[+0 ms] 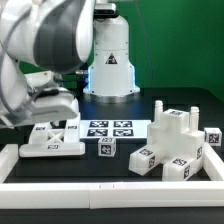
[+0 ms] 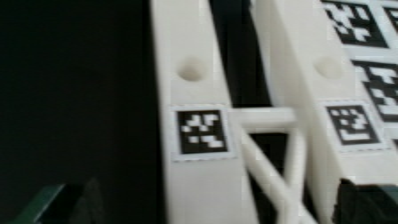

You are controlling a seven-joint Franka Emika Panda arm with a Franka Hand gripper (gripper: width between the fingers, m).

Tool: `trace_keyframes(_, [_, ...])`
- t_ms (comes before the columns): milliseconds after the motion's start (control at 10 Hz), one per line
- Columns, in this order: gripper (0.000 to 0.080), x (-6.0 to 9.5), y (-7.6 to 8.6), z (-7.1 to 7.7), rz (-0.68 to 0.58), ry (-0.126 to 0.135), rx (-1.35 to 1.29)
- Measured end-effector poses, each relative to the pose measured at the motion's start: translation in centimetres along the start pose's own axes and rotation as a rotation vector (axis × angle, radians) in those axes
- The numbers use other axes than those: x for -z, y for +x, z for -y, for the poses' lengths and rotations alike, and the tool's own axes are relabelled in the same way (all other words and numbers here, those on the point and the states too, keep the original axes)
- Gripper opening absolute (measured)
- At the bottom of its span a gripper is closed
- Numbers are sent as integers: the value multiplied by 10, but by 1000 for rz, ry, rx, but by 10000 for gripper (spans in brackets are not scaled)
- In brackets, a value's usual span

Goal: Assemble chair

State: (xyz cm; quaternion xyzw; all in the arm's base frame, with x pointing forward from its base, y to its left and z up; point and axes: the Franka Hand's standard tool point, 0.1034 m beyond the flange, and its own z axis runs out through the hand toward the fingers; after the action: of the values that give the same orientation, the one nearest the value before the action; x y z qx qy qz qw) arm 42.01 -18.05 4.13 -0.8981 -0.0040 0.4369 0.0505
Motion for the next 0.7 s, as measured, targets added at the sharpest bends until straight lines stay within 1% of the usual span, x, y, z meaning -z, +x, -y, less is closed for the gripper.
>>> trace_keyframes(100, [649,-1,2,4,2,2,-7])
trace_keyframes(500, [649,-3,3,3,3,3,-13])
trace_keyframes(600, [649,-11,5,0,25,-1,-50])
trace_keyframes(700, [649,-19,8,-3,62,-15,-87])
